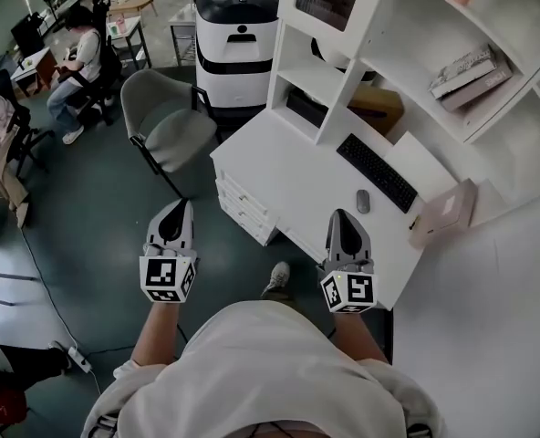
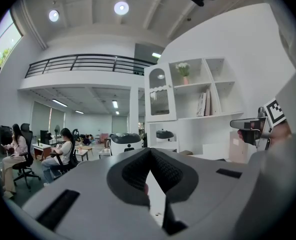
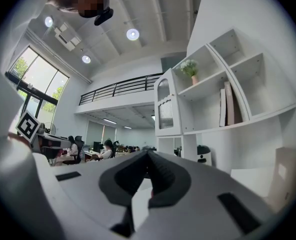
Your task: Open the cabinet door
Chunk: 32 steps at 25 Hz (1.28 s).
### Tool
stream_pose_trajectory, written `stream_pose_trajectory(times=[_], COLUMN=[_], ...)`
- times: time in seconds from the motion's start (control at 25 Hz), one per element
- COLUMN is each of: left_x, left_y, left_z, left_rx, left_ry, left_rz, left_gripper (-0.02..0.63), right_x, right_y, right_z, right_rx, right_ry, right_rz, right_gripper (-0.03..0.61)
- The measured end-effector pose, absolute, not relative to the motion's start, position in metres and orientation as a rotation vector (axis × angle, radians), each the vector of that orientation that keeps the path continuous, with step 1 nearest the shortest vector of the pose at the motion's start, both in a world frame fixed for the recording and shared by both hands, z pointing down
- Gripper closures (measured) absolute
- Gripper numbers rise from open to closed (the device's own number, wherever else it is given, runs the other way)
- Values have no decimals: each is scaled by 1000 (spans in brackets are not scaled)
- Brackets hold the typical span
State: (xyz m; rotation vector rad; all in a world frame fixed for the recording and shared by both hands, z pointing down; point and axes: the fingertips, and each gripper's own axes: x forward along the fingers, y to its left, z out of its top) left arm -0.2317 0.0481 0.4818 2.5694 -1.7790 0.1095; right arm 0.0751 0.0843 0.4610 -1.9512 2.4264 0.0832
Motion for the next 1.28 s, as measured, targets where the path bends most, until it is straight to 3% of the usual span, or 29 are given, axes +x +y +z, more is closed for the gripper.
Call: stream_pose_trajectory(times=[0.72,1.28], left_x=[-134,-161], left_y=[-126,-236], left_z=[477,465], left_rx=[2518,2611], left_ry=[-1843,-1738], left_rz=[117,112], left_gripper=[615,615], right_x=[167,118], right_y=[-99,-167], right_z=[466,474], right_rx=[-1855,-1967], right_ry=[2499,2443], right_rz=[29,-17], right_gripper=[575,575])
